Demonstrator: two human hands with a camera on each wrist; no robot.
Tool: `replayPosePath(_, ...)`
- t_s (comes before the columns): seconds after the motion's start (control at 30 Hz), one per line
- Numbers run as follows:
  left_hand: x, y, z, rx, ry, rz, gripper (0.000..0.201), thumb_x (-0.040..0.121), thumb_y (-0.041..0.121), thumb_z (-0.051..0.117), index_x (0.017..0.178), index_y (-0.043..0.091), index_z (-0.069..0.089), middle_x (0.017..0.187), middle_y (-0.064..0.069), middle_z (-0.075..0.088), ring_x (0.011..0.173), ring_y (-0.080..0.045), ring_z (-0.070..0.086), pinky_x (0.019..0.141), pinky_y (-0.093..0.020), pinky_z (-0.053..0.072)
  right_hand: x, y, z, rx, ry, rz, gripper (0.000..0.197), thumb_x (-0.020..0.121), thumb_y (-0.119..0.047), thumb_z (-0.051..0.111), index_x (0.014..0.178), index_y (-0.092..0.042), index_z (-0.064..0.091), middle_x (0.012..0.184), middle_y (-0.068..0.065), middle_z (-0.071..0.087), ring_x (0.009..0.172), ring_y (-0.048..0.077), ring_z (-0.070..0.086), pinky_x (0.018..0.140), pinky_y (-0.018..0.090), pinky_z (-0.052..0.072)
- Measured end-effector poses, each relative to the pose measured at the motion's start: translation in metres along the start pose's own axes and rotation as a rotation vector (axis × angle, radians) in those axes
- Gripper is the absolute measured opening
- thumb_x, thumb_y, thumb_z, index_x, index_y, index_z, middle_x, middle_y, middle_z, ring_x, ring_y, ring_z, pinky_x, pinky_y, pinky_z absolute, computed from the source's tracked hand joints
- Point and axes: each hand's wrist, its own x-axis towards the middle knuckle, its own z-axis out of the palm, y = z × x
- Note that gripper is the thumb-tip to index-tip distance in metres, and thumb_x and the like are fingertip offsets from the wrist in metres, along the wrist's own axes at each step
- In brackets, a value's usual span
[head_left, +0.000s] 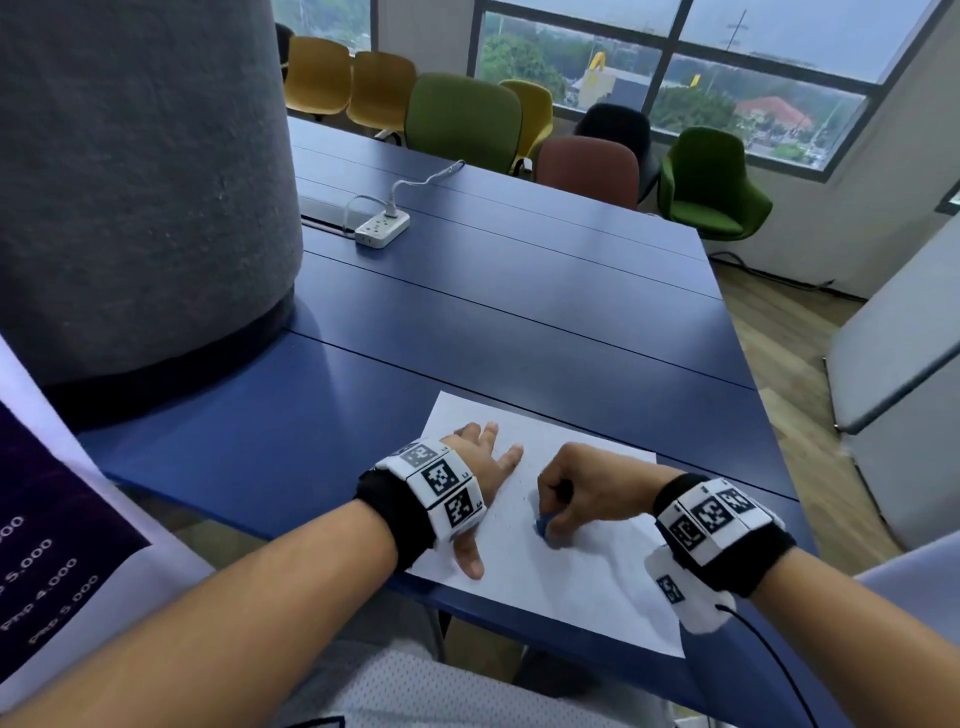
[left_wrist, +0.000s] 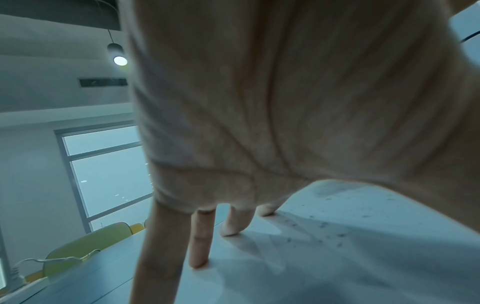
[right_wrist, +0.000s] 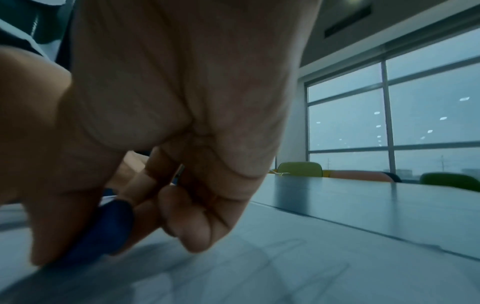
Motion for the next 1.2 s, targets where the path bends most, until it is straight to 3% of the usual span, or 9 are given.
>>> replayPosePath(0.13,0.000,0.000,0.001,0.005,0.006,0.002,0.150,0.051,0.054,0.091,0.154,0.026,-0.015,0.161,-0.018,-0.014,0.148,-0.041,0.002,0.117,-0.054,0.021,0.004,0.001,0.000,0.047,0.188,-0.007,0.022,0.070,-0.017,0.081,0.060,-0.022,0.062,0.053,-0.012,0.056,0.047,0.000,0.047,0.052,0.016,0.039)
replayPosePath(0.3,0.000,0.000,0.001,0.002,0.005,-0.004,0.149,0.052,0.052,0.091,0.155,0.026,-0.014,0.161,-0.018,-0.014,0.148,-0.041,0.002,0.118,-0.054,0.020,-0.005,-0.011,0.003,-0.018,-0.039,-0.006,0.016,0.067,-0.020,0.083,0.064,-0.022,0.068,0.061,-0.012,0.064,0.052,-0.001,0.052,0.056,0.017,0.044)
replayPosePath(0.43,0.001,0.000,0.001,0.001,0.007,-0.001,0.150,0.051,0.053,0.091,0.154,0.026,-0.015,0.162,-0.018,-0.014,0.148,-0.041,0.001,0.118,-0.054,0.020,-0.001,-0.005,0.002,0.024,0.152,0.008,0.019,0.069,-0.019,0.081,0.062,-0.021,0.064,0.056,-0.011,0.060,0.049,0.001,0.050,0.056,0.021,0.044)
replayPosePath(0.57,0.001,-0.001,0.001,-0.014,-0.011,-0.003,0.151,0.051,0.054,0.091,0.154,0.026,-0.015,0.161,-0.018,-0.016,0.148,-0.042,-0.002,0.118,-0.056,0.018,-0.013,-0.016,0.008,0.005,-0.143,-0.012,0.013,0.069,-0.019,0.083,0.071,-0.015,0.071,0.077,0.001,0.073,0.061,0.003,0.058,0.068,0.027,0.053)
replayPosePath(0.7,0.000,0.000,0.000,0.013,-0.005,0.006,0.152,0.051,0.055,0.090,0.154,0.024,-0.017,0.161,-0.019,-0.015,0.148,-0.041,-0.001,0.118,-0.054,0.019,-0.010,-0.012,0.005,0.016,0.080,0.011,0.012,0.069,-0.019,0.082,0.070,-0.017,0.070,0.061,-0.009,0.063,0.051,0.000,0.051,0.056,0.019,0.046)
replayPosePath(0.87,0.000,-0.001,0.000,-0.006,-0.009,0.008,0.152,0.050,0.056,0.090,0.154,0.025,-0.016,0.161,-0.019,-0.016,0.148,-0.041,-0.003,0.119,-0.054,0.017,-0.020,-0.019,0.011,0.044,-0.154,-0.015,0.012,0.071,-0.015,0.083,0.076,-0.011,0.073,0.059,-0.015,0.063,0.053,-0.002,0.054,0.058,0.015,0.045)
replayPosePath(1.0,0.002,-0.002,0.003,0.015,0.009,0.011,0.154,0.047,0.059,0.090,0.154,0.025,-0.017,0.162,-0.017,-0.014,0.148,-0.040,0.000,0.116,-0.056,0.023,-0.009,-0.022,0.011,-0.023,0.049,-0.033,0.010,0.071,-0.019,0.081,0.076,-0.017,0.073,0.062,-0.014,0.062,0.052,-0.004,0.053,0.056,0.012,0.041)
replayPosePath(1.13,0.000,-0.005,0.004,0.002,0.025,0.015,0.154,0.046,0.061,0.090,0.154,0.027,-0.014,0.162,-0.015,-0.014,0.148,-0.040,0.001,0.111,-0.062,0.026,0.000,-0.038,0.018,-0.024,-0.012,-0.101,0.011,0.072,-0.018,0.081,0.080,-0.015,0.074,0.066,-0.016,0.062,0.054,-0.007,0.054,0.057,0.010,0.044)
replayPosePath(1.2,0.002,-0.007,0.007,0.002,0.029,0.007,0.156,0.042,0.065,0.089,0.153,0.029,-0.014,0.162,-0.014,-0.012,0.147,-0.042,0.005,0.109,-0.063,0.027,0.007,-0.036,0.013,-0.040,0.065,-0.109,0.009,0.072,-0.017,0.080,0.074,-0.018,0.071,0.066,-0.015,0.062,0.054,-0.006,0.054,0.057,0.010,0.043)
